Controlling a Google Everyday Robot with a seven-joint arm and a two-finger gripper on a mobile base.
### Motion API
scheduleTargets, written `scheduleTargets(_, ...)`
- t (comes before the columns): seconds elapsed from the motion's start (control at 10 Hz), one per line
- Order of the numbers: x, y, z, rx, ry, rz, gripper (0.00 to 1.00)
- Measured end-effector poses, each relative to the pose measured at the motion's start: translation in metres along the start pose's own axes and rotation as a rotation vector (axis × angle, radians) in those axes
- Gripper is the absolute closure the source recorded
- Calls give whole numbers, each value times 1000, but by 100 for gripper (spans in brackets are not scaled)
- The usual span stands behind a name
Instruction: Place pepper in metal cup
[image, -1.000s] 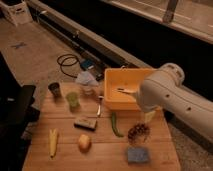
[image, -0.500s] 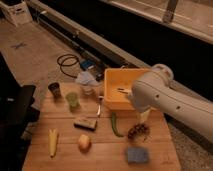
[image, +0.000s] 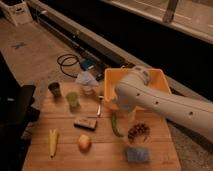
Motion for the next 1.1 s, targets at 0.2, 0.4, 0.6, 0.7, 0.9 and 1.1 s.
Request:
scheduleTargets(0.2,-14,-9,16,-18,-32,-59,20)
scheduleTargets(0.4,-20,-16,33,-31,-34,-86,20)
scheduleTargets(0.6,-17,-20,49,-35,-28,-77,20)
scheduleTargets(0.7,-19,-23,51,-37,-26,-76,20)
scheduleTargets(0.9,-16,-20,51,-40,-23,-71,20)
scheduleTargets(1.1,-17,-21,51,-42,-25,-73,20)
